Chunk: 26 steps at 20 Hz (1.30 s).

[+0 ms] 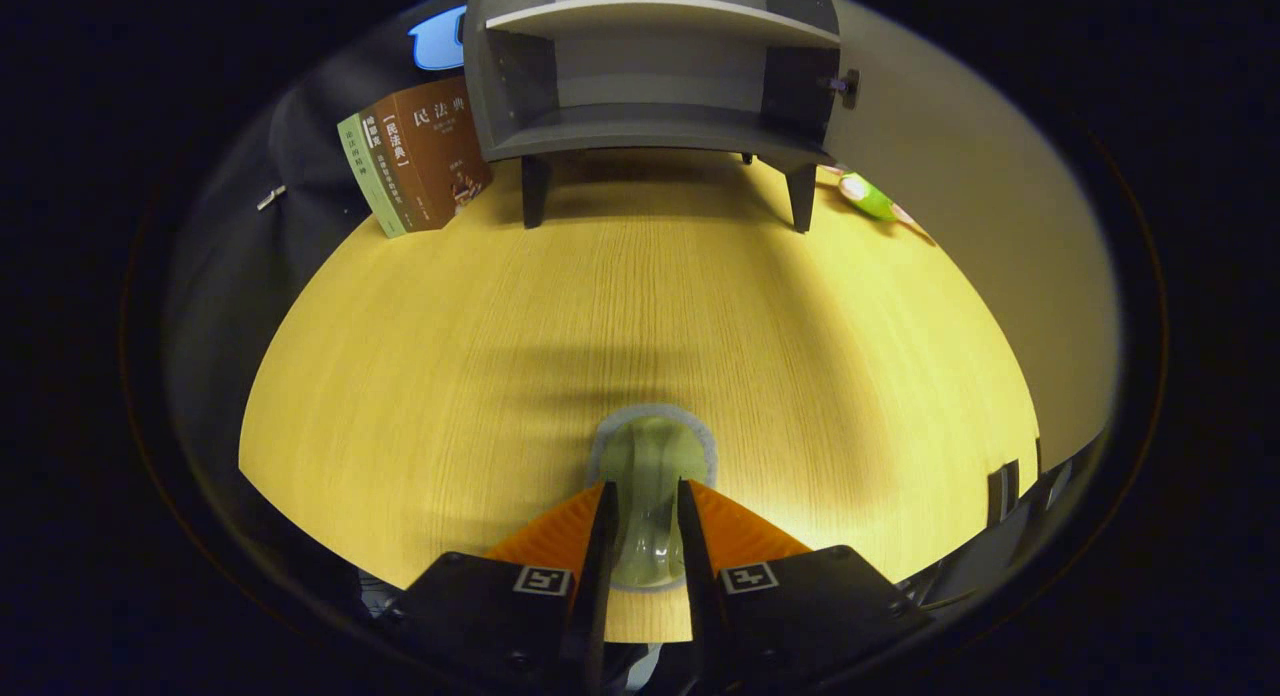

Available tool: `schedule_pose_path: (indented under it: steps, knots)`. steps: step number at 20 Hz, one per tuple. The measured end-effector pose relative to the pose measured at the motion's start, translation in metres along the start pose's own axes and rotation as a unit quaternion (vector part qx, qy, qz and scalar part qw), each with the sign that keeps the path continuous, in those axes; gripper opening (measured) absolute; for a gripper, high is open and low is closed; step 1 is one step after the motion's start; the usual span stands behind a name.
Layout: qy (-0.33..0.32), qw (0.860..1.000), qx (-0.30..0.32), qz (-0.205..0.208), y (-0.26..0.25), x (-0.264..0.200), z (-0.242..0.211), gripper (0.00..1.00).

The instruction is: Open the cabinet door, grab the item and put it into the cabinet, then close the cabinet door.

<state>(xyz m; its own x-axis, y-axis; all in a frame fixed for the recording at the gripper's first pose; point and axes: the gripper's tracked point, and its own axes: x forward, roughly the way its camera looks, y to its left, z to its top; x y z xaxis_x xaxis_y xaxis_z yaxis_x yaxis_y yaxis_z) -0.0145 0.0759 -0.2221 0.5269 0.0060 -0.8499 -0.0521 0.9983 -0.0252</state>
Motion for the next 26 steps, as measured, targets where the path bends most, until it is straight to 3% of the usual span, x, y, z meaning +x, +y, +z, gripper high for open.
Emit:
schedule_pose_path:
  steps: [1, 3, 9, 15, 18, 26]
  knots:
    - [-0.009, 1.000, 0.001, -0.010, -0.002, 0.001, 0.003, 0.24]
    - [-0.008, 1.000, -0.010, -0.014, -0.004, 0.006, 0.003, 0.18]
    - [-0.035, 0.999, 0.024, 0.011, 0.000, -0.011, 0.022, 0.18]
    - [-0.086, 0.994, 0.065, 0.031, -0.012, -0.075, 0.081, 0.18]
    - [-0.126, 0.987, 0.089, 0.050, -0.014, -0.116, 0.128, 0.18]
    - [-0.261, 0.959, 0.096, 0.050, -0.029, -0.189, 0.291, 0.18]
